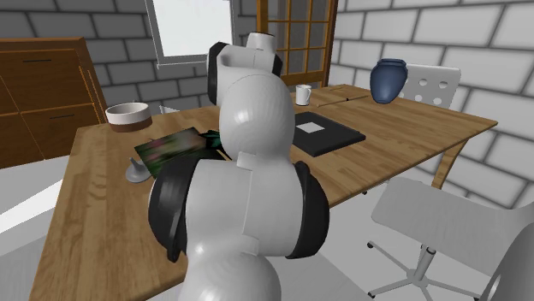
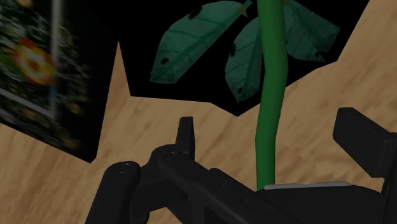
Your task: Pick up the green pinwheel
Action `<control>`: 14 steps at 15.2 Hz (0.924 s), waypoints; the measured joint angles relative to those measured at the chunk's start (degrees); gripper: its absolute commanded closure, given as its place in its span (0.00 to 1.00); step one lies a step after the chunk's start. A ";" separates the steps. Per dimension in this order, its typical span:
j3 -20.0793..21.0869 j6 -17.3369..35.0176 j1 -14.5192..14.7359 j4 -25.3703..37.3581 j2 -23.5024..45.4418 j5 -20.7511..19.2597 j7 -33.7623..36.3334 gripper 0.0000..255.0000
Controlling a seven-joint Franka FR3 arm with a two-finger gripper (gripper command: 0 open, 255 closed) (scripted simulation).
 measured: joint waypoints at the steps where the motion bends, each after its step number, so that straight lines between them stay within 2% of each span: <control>1: -0.01 0.24 -0.14 -0.35 -0.12 0.08 -0.08 1.00; 10: -0.02 0.44 -0.24 -0.62 -0.22 0.13 -0.13 1.00; 14: -0.07 -2.75 1.10 3.98 1.27 -0.79 0.45 1.00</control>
